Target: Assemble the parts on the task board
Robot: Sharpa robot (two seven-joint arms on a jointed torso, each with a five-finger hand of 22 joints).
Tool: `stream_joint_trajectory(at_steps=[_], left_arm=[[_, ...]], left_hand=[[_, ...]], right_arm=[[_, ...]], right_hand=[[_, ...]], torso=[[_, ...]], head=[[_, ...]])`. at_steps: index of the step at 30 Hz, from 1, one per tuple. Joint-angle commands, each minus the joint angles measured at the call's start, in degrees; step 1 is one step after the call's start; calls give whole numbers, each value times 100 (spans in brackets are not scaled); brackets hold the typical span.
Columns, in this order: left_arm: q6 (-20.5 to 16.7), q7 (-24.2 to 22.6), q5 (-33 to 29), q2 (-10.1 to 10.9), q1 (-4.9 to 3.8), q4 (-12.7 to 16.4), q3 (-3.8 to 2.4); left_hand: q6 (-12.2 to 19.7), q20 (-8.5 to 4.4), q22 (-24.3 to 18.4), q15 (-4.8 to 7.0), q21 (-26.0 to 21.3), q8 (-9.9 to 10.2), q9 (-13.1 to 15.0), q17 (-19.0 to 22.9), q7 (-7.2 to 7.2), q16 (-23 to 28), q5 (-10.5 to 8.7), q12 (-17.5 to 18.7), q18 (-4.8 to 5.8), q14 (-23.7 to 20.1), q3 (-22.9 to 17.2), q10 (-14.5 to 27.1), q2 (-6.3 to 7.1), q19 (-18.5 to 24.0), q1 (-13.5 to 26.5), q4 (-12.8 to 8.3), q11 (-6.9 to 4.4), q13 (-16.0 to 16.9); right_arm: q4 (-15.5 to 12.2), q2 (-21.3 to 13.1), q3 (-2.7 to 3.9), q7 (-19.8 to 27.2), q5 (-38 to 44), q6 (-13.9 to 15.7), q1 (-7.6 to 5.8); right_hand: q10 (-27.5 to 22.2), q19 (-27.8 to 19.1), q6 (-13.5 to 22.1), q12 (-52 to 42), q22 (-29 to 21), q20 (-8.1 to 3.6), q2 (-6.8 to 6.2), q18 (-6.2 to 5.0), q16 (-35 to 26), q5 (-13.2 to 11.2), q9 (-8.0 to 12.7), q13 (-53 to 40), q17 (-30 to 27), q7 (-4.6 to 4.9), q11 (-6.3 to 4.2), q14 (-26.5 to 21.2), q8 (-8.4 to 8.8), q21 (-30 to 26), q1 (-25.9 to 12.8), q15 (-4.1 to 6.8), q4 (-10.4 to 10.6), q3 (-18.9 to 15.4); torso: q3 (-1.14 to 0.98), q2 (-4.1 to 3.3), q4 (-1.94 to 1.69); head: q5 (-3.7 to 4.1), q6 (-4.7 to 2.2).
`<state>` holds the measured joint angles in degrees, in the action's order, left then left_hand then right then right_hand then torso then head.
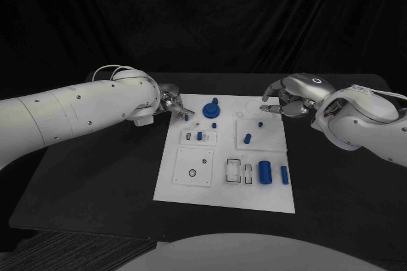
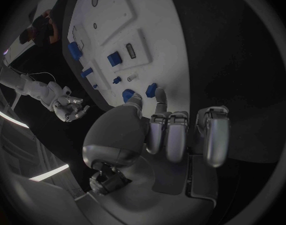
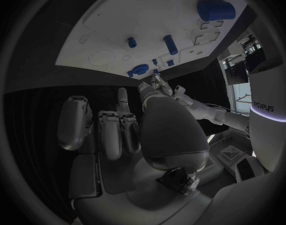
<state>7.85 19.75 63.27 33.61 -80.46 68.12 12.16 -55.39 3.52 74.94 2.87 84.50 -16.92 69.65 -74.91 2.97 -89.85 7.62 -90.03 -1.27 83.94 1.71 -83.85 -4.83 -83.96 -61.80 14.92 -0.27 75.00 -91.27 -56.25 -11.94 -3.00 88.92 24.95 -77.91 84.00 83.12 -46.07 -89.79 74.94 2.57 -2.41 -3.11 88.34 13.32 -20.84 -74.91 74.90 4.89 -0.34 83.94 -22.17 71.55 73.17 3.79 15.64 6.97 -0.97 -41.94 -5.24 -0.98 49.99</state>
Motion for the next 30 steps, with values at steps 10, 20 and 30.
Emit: stream_joint_trajectory(at_steps=[10,20,30], left_arm=[[182,-35,16,-41,15,-28,-5],[204,-55,16,-61,17,-46,-5],[215,-92,16,-67,18,-57,-5]], left_hand=[[-43,-36,1287,47,-65,83,16,-1509,-31,-15,437,3,-39,606,-129,-615,-14,-192,-314,-259,-60,1500],[-37,-46,1284,58,-78,123,8,-1509,-47,-15,730,3,-42,606,-231,-615,-16,-185,-437,-358,-73,1500],[-5,-66,1274,78,-111,217,-28,-1509,-73,-15,1230,3,-49,606,-608,-615,19,-163,-734,-576,-97,1500]], right_arm=[[1,5,4,-53,11,-3,16],[7,12,4,-61,11,-6,17],[13,14,4,-63,11,-3,17]], right_hand=[[600,-21,-46,-21,982,-11,30,-82,-39,68,-2,-1509,1318,-11,-12,548,-27,-33,67,15,-11,-1],[600,-24,-48,-21,979,-12,43,-84,-46,98,-1,-1509,1313,-11,-13,547,-26,-44,72,15,-9,4],[600,-25,-50,-21,978,-12,57,-85,-47,121,-1,-1509,1311,-12,-13,546,-26,-49,78,16,-7,10]], torso=[[-3,3,-9],[-5,1,-1],[-7,1,-5]], head=[[8,1],[2,1],[8,1]])
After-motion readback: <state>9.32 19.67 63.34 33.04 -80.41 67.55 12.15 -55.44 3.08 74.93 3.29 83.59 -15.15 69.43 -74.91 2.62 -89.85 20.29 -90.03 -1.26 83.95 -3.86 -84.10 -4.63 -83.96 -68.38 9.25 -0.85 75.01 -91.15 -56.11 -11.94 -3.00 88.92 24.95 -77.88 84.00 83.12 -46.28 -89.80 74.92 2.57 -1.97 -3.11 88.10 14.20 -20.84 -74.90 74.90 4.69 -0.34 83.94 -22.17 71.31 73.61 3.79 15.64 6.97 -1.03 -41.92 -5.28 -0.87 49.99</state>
